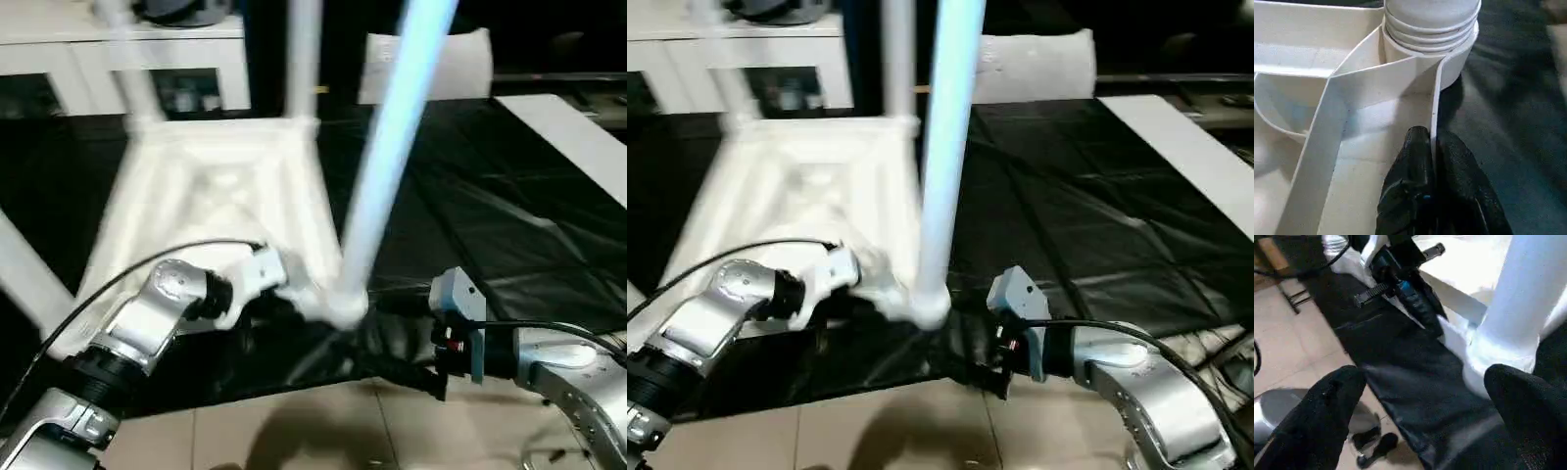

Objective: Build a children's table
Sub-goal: Rotate leg to tighten

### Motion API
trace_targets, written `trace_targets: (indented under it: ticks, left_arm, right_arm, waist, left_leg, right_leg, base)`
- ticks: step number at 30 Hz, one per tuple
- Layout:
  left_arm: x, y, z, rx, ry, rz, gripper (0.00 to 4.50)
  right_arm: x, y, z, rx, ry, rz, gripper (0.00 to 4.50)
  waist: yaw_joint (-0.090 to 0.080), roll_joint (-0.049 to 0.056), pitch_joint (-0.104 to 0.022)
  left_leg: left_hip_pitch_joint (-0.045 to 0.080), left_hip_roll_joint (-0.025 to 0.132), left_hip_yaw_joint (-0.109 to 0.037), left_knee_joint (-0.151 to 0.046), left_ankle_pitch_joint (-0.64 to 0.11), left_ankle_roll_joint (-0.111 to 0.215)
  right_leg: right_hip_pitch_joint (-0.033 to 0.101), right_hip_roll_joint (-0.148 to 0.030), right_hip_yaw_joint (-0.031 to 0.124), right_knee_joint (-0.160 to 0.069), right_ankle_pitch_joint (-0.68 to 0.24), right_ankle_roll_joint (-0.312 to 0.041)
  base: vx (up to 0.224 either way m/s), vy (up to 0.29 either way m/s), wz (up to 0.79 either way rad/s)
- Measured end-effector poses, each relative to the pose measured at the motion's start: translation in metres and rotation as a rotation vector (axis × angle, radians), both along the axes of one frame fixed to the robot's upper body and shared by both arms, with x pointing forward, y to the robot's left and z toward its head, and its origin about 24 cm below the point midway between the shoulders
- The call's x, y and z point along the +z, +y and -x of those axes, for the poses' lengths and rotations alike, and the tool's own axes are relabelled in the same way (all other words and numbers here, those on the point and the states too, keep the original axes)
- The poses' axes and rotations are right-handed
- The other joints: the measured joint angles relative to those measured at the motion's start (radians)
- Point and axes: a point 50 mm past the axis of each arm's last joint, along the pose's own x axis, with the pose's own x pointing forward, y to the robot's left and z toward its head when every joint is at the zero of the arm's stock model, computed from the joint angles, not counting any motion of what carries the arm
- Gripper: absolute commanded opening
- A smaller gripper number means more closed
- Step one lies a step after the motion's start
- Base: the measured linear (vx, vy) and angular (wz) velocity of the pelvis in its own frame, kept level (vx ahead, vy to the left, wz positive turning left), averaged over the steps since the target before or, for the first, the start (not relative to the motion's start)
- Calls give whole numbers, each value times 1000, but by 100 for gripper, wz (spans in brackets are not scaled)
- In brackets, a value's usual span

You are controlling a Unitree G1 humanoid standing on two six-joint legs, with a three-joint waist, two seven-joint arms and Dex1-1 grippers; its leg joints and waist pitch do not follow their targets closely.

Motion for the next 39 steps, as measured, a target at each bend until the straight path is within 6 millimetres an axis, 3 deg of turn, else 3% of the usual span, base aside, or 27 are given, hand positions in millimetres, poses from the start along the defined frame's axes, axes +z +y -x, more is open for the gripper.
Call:
trace_targets:
  ticks: [4,12,17,26,39]
  left_arm:
    - [0,7,2,68,-18,13,5]
    - [1,8,13,-92,-37,9,5]
    - [0,8,15,-218,-35,10,5]
    - [1,3,8,-434,-11,-4,0]
    - [5,-5,1,-585,-5,-38,0]
  right_arm:
    - [-3,0,-12,-79,-33,7,450]
    - [-4,7,-31,-158,-97,-49,450]
    - [-5,10,-36,-112,-109,-107,450]
    - [-8,14,-45,82,-55,-182,368]
    - [-16,12,-50,270,17,-149,270]
  waist:
    - [-6,0,0]
    - [35,1,-1]
    - [51,-2,0]
    - [75,-16,-1]
    - [74,-30,1]
  left_leg:
    - [-1,0,-1,-2,-1,2]
    - [-1,-2,2,-3,-3,6]
    - [-1,-5,3,-2,-2,8]
    - [-2,-8,5,-1,2,14]
    - [-4,-8,5,0,0,16]
  right_leg:
    - [-1,0,-1,-1,-2,-2]
    - [-1,-5,-1,-1,-6,1]
    - [-1,-11,-2,0,-6,1]
    - [0,-17,-4,0,-4,3]
    - [0,-18,-6,0,-4,3]
  base:
    - [0,0,0]
    - [0,0,0]
    - [0,0,0]
    - [0,0,0]
    - [0,0,0]
